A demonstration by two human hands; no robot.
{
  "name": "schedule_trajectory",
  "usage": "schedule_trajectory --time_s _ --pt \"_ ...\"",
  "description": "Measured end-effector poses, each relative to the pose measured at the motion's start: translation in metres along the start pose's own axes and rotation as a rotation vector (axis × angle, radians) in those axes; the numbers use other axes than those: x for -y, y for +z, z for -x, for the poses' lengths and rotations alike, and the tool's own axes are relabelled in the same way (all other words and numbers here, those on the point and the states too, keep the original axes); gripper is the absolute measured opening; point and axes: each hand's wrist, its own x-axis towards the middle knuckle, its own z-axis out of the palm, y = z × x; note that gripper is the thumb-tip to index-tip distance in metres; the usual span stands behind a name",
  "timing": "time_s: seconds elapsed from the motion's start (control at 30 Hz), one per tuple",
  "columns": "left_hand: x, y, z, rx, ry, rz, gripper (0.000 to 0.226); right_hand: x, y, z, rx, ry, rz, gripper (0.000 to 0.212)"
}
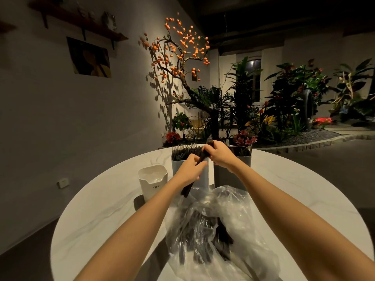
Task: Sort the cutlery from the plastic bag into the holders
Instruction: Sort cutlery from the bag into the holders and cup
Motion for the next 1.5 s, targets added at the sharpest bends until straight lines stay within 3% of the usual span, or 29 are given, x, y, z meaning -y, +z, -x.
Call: schedule_trajectory --time_s 0.13,0.23,0.37,0.6,0.8,0.93,1.13,1.3,1.43,1.5 --pt "0.008 -0.009 0.006 0.003 0.008 0.01 0.037 -0.006 0.0 -0.005 -0.157 0.092 -0.111 0.026" --pt "0.011 -0.012 0.004 -0.038 0.024 -0.01 0.04 -0.002 0.002 0.0 -0.044 0.175 -0.393 0.024" --pt "0.013 -0.012 0.002 -0.111 0.034 -0.035 0.038 0.007 0.006 0.003 0.125 0.213 -0.474 0.015" --pt "0.026 -0.025 0.0 -0.596 0.034 -0.043 0.03 0.017 0.004 -0.007 -0.101 0.09 -0.59 0.013" --pt "0.029 -0.029 0.001 -0.617 0.04 -0.126 0.029 0.015 0.008 -0.016 -0.256 -0.02 -0.556 0.014" --pt "0.032 -0.03 0.0 -0.619 0.027 -0.155 0.028 0.014 0.01 -0.022 -0.271 -0.044 -0.497 0.012" --pt "0.036 -0.029 0.001 -0.597 0.047 -0.206 0.025 0.024 0.018 -0.024 -0.273 -0.112 -0.205 0.011" --pt "0.038 -0.027 -0.002 -0.6 0.048 -0.193 0.025 0.025 0.03 -0.027 -0.106 -0.119 0.322 0.019" --pt "0.041 -0.029 -0.004 -0.594 0.072 -0.195 0.025 0.016 0.048 -0.023 -0.104 -0.166 0.724 0.032" --pt "0.042 -0.03 -0.005 -0.604 0.07 -0.197 0.023 0.013 0.051 -0.023 -0.107 -0.162 0.795 0.035"
